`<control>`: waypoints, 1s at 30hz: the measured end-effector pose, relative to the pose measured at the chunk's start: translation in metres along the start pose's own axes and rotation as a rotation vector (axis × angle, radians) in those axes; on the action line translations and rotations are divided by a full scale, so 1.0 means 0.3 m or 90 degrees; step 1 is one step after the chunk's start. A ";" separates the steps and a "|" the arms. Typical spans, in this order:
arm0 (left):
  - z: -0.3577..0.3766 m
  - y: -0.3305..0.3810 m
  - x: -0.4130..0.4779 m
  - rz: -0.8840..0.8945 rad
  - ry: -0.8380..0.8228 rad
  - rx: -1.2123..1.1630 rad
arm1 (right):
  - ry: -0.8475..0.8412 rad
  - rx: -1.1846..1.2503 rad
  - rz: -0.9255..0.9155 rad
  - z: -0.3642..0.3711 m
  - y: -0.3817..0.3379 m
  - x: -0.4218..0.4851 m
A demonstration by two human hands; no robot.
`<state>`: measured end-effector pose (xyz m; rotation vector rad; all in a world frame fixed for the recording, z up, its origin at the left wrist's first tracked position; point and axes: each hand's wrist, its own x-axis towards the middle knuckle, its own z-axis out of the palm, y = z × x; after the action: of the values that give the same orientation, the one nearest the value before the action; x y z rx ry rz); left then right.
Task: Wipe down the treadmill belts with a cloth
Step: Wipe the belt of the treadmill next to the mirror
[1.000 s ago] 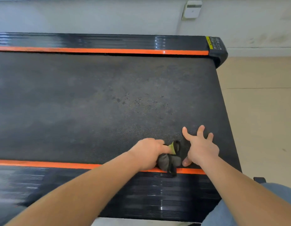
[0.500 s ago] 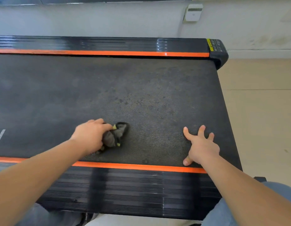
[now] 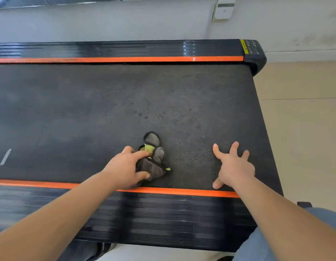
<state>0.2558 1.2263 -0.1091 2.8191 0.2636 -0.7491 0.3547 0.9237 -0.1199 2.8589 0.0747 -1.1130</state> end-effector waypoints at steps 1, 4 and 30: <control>0.027 0.024 0.005 -0.019 0.003 -0.007 | 0.000 0.001 0.000 0.001 0.000 0.003; 0.094 0.186 0.018 -0.007 0.060 -0.018 | 0.001 0.004 0.003 0.008 0.001 0.009; 0.153 0.526 0.001 0.268 0.045 -0.019 | 0.031 -0.006 0.000 0.010 0.017 -0.006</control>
<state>0.2700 1.0630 -0.1233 2.7345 -0.2985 -0.5446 0.3518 0.9185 -0.1206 2.8776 0.0817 -1.0397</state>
